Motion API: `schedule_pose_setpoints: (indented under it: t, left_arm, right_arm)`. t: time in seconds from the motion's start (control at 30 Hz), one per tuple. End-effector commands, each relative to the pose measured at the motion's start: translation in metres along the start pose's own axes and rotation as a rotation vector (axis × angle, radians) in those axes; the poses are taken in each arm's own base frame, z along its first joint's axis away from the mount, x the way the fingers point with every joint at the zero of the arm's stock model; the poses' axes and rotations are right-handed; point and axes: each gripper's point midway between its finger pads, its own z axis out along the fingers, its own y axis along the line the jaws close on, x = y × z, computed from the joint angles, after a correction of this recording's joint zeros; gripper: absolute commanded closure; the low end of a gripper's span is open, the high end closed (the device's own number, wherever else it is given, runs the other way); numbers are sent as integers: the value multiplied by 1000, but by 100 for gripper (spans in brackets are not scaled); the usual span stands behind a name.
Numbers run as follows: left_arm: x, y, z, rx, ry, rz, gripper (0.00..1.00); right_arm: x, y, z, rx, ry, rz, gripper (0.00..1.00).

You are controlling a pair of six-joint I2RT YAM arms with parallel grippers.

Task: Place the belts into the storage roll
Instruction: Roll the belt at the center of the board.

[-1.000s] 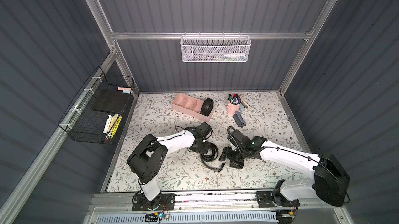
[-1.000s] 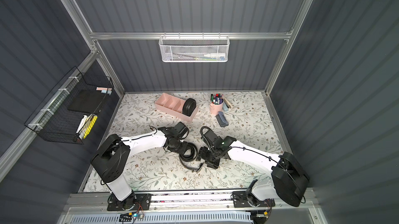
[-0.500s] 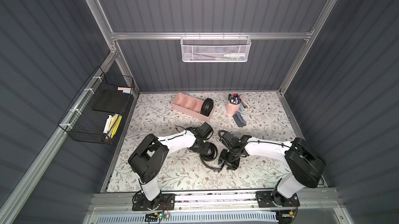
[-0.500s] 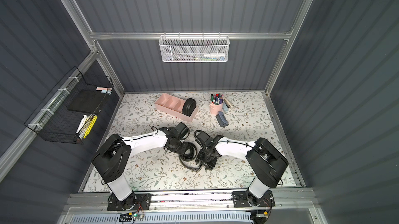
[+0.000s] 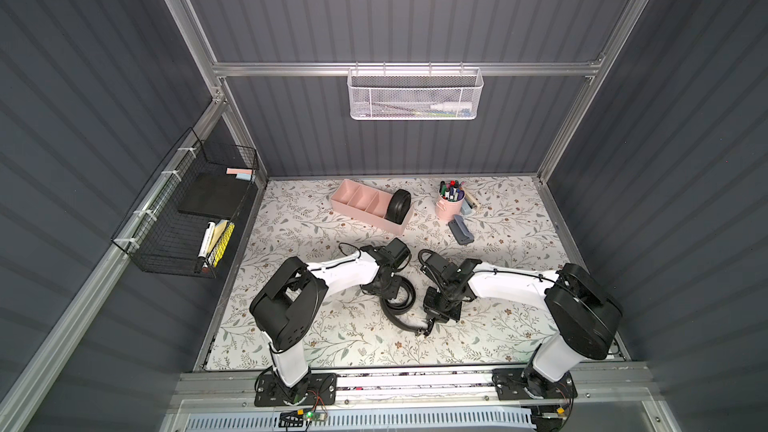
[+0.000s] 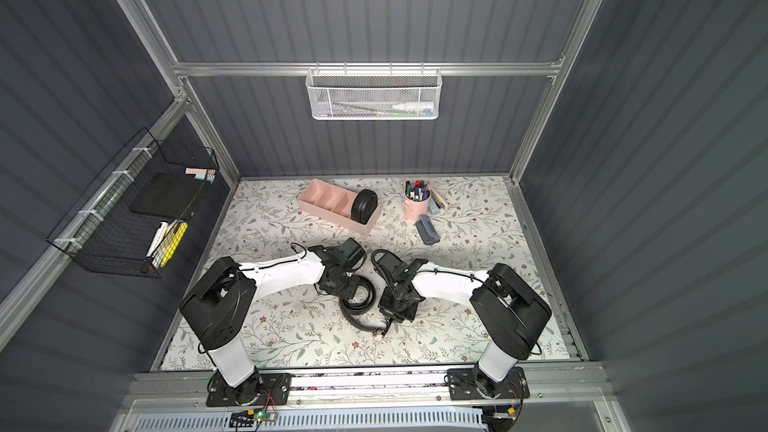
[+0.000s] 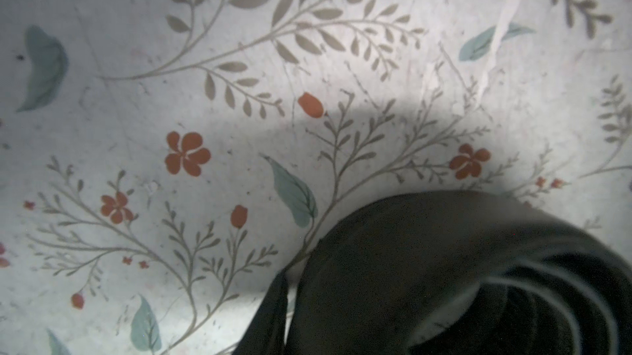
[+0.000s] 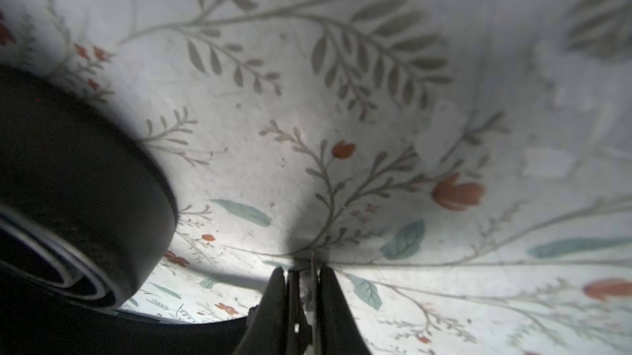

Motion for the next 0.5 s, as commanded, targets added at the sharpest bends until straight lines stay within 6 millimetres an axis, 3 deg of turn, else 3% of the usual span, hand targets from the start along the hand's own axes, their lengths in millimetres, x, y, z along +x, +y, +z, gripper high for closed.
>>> schedule_pose_setpoints:
  t: [0.0,0.27,0.37,0.47]
  left_arm:
    - [59,34,26,-136,217,16,75]
    - [79,43,32,-160,274,55,77]
    - [84,43,37,-149,274,33,76]
    - [86,42,39,-139,272,7,74]
  right_arm:
    - [-13,-18,-8,81,-43,-1,94]
    - [-53,-32,-43,197,-240,-158,99]
    - [-60,-23,-45,157,-287,-211,100]
    - [-56,1,-39,74,-285,-265,100]
